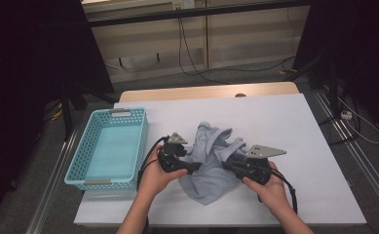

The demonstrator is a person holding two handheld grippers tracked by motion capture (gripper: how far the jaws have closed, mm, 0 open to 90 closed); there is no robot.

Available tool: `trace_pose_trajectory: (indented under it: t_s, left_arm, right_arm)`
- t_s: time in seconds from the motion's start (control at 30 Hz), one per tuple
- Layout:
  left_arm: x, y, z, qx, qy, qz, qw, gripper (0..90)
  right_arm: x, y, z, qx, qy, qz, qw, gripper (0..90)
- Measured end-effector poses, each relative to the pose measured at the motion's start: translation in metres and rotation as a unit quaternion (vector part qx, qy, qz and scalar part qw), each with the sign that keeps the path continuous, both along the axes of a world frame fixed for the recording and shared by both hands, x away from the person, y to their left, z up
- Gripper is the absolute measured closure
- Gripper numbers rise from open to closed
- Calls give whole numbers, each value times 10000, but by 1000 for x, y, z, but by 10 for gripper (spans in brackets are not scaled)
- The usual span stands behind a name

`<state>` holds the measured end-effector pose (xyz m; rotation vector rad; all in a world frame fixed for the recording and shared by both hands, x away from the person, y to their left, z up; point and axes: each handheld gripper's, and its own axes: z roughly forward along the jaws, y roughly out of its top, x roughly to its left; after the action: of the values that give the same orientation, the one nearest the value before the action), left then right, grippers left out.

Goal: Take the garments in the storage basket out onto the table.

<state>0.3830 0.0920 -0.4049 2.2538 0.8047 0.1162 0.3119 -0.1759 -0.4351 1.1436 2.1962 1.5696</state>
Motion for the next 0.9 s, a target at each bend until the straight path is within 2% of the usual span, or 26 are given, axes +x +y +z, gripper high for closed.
trace_pose_trajectory:
  t_s: [0.1,0.3,0.5,0.7,0.9]
  left_arm:
    - [3,-2,5,-52,-39,-88,9999,239]
    - [6,-4,10,-16,-103,-137,9999,199]
    - [6,-7,11,-65,70,-210,9997,178]
    - [7,-4,16,-90,80,-199,9997,165]
    - [9,-2,21,5,65,-198,9998,154]
  right_arm:
    - [-4,0,-2,-93,54,28,9999,884]
    - [-8,0,-6,-152,71,64,9998,884]
    - [-9,-5,-10,-192,164,-31,9997,884]
    - [-9,-3,-12,-300,188,-2,9994,883]
    - [-9,-3,-15,-333,243,13,9991,883]
